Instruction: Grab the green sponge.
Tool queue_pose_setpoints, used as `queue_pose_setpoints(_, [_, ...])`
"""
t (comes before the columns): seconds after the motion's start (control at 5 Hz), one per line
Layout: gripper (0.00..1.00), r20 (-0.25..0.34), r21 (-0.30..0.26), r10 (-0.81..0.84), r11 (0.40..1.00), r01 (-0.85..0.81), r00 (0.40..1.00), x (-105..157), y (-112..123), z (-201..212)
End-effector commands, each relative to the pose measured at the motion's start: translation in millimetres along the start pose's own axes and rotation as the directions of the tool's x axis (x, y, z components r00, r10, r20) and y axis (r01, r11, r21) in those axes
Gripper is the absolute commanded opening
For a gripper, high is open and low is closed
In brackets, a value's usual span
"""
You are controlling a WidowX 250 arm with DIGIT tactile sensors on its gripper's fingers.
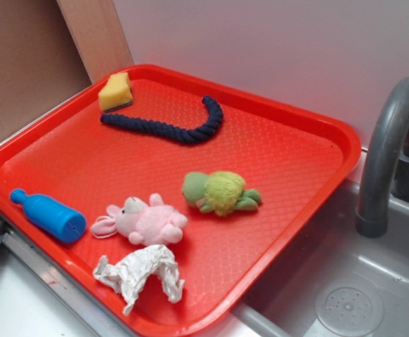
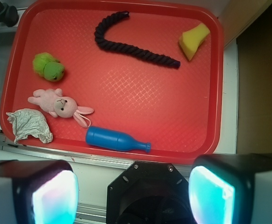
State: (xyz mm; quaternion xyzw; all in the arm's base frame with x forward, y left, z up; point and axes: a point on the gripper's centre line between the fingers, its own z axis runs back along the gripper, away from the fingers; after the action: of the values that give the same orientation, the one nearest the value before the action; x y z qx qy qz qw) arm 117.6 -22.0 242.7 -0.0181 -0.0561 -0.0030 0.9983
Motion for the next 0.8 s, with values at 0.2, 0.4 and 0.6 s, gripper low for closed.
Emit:
queue_pose_setpoints(0.2, [1.00, 0.094, -0.020, 0.245, 0.970, -0.244, 0.965, 20, 16, 9])
queue_pose_setpoints(0.4, [1.00, 0.141, -0.013, 0.470, 0.881, -0.473, 0.871, 45, 30, 10])
queue_pose_setpoints(0.6, [1.00, 0.072, 0.015, 0.680, 0.731, -0.682, 0.730, 68, 52, -7])
